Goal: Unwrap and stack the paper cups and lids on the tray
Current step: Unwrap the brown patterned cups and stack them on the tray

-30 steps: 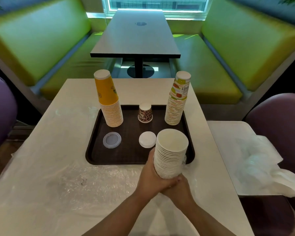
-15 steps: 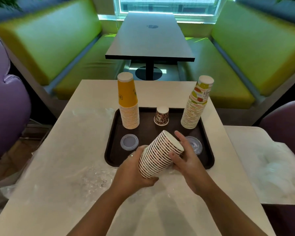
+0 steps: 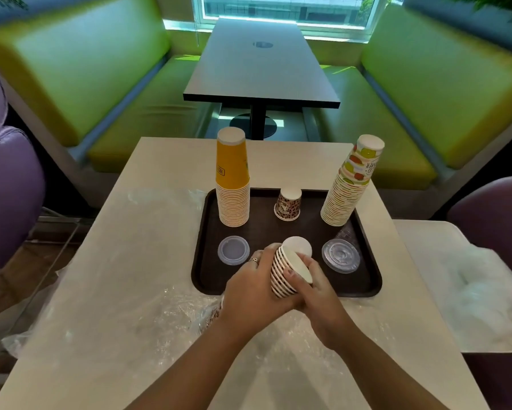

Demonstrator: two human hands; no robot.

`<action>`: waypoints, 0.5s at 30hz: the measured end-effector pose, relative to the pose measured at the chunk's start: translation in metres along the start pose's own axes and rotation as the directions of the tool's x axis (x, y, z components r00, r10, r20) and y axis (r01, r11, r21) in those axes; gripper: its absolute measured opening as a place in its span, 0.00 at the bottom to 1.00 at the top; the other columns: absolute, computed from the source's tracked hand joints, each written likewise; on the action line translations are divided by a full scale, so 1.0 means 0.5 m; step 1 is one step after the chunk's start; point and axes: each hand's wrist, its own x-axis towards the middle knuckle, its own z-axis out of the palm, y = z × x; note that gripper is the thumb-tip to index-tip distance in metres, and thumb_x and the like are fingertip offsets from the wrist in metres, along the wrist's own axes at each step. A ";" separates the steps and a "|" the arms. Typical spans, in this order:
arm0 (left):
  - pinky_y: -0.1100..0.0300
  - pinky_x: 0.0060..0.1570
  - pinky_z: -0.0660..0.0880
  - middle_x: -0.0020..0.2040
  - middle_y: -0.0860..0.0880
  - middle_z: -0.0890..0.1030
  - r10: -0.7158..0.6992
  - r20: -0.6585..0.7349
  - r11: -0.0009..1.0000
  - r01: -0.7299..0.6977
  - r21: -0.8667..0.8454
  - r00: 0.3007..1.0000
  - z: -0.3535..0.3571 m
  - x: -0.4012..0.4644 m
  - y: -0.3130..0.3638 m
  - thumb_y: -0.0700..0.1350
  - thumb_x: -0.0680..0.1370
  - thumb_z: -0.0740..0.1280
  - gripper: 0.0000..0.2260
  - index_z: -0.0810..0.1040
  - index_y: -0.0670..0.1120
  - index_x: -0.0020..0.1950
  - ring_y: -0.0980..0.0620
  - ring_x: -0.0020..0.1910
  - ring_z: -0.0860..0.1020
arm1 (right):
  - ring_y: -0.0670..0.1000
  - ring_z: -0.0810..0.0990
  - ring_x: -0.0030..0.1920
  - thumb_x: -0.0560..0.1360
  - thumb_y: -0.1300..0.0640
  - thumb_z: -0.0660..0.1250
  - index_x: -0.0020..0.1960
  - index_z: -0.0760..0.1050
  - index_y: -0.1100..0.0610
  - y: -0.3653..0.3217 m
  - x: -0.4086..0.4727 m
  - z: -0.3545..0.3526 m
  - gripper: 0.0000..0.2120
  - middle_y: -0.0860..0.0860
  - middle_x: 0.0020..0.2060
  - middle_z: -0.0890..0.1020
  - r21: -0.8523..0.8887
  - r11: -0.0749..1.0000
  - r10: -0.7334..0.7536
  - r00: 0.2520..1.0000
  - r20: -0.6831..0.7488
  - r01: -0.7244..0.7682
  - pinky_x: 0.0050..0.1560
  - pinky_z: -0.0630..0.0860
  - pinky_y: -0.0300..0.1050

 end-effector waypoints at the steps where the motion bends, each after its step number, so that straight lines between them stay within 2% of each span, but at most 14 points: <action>1: 0.71 0.50 0.69 0.61 0.55 0.76 -0.012 -0.008 1.000 0.012 -0.001 1.000 0.003 0.002 0.001 0.67 0.65 0.69 0.38 0.64 0.53 0.71 0.58 0.56 0.76 | 0.51 0.78 0.57 0.64 0.45 0.68 0.66 0.66 0.48 -0.001 0.003 -0.003 0.31 0.51 0.57 0.77 -0.007 1.000 0.016 1.000 0.009 -0.016 0.46 0.80 0.44; 6: 0.66 0.50 0.76 0.58 0.57 0.77 -0.057 -0.009 0.998 0.057 0.004 0.998 0.013 0.015 0.002 0.70 0.63 0.65 0.38 0.67 0.53 0.68 0.58 0.54 0.77 | 0.47 0.76 0.58 0.64 0.40 0.68 0.64 0.68 0.48 -0.004 0.020 -0.019 0.31 0.49 0.60 0.74 -0.203 0.979 -0.024 1.000 -0.015 0.020 0.51 0.78 0.40; 8: 0.65 0.50 0.77 0.58 0.57 0.77 -0.073 -0.014 0.997 0.073 0.012 0.997 0.015 0.022 0.003 0.70 0.63 0.65 0.37 0.67 0.53 0.67 0.58 0.53 0.77 | 0.45 0.76 0.58 0.70 0.45 0.68 0.64 0.69 0.49 -0.008 0.031 -0.026 0.25 0.47 0.59 0.74 -0.279 0.958 -0.067 0.998 -0.020 0.059 0.51 0.77 0.38; 11: 0.64 0.51 0.77 0.58 0.57 0.76 -0.097 -0.007 0.995 0.098 0.027 0.995 0.022 0.030 0.007 0.68 0.64 0.69 0.37 0.65 0.53 0.68 0.59 0.54 0.76 | 0.46 0.77 0.57 0.74 0.50 0.68 0.64 0.71 0.49 -0.010 0.048 -0.041 0.19 0.48 0.58 0.76 -0.333 0.941 -0.071 0.997 -0.018 0.061 0.54 0.78 0.42; 15: 0.65 0.48 0.76 0.57 0.58 0.76 -0.114 -0.018 0.993 0.114 0.042 0.993 0.028 0.041 0.015 0.67 0.64 0.68 0.36 0.66 0.54 0.67 0.59 0.52 0.76 | 0.45 0.78 0.54 0.74 0.52 0.68 0.59 0.72 0.47 -0.018 0.062 -0.053 0.14 0.48 0.55 0.78 -0.335 0.937 -0.108 0.994 -0.007 0.099 0.48 0.79 0.38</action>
